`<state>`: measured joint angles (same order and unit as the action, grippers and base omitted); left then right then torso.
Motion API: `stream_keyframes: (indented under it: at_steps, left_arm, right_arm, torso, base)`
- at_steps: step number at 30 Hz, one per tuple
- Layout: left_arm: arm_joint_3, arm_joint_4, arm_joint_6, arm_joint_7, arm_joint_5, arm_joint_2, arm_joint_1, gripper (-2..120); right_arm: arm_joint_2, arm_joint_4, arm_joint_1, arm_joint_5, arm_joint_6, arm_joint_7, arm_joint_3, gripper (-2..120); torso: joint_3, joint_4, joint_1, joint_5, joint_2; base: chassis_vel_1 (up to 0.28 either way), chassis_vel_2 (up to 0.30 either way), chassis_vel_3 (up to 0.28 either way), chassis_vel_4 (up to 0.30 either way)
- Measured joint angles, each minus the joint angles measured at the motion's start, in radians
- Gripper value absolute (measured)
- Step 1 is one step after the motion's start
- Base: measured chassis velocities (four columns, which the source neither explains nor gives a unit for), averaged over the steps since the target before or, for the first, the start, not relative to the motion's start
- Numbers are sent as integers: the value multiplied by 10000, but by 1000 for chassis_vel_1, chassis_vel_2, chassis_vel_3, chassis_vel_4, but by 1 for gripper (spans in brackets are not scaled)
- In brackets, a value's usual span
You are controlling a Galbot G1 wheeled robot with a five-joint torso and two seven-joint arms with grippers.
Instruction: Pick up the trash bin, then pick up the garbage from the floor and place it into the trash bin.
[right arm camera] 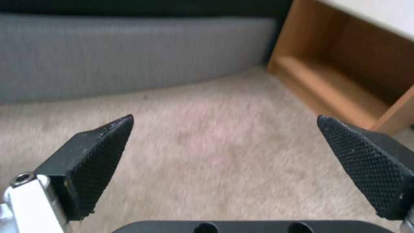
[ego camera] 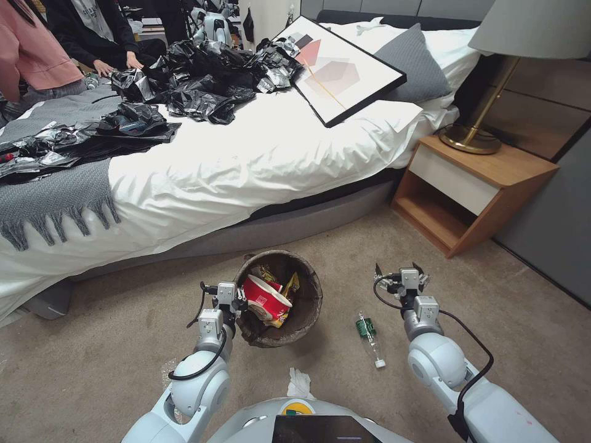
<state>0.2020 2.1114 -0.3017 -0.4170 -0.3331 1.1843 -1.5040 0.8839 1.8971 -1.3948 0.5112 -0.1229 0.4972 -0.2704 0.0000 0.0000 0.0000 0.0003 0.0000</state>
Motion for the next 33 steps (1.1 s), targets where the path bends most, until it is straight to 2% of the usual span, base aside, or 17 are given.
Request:
stream_keyframes:
  at_steps: [2, 9, 21, 33]
  left_arm:
    - [1, 0, 0, -1, 2, -8, -12, 0]
    - [26, 0, 0, 0, 8, -9, -38, 0]
    - [52, -75, 2, 1, 13, 40, 10, 0]
    - [64, -161, 3, 1, -23, 31, 122, 0]
  right_arm:
    - [-376, -301, 203, 478, -90, -108, 359, 100]
    - [-761, -874, 448, 1114, -187, -739, 914, 100]
    - [-726, -2367, 1313, 1370, -161, -1808, 2444, 100]
    - [-476, -3629, 1860, 987, -79, -2154, 3478, 100]
  torso:
    - [0, 0, 0, -2, 0]
    - [0, -1, 0, -3, 0]
    - [0, 0, 0, -4, 0]
    - [0, -1, 0, -3, 0]
  base:
    - [0, 0, 0, 0]
    - [0, 0, 0, 0]
    - [0, 0, 0, 0]
    - [0, 0, 0, 0]
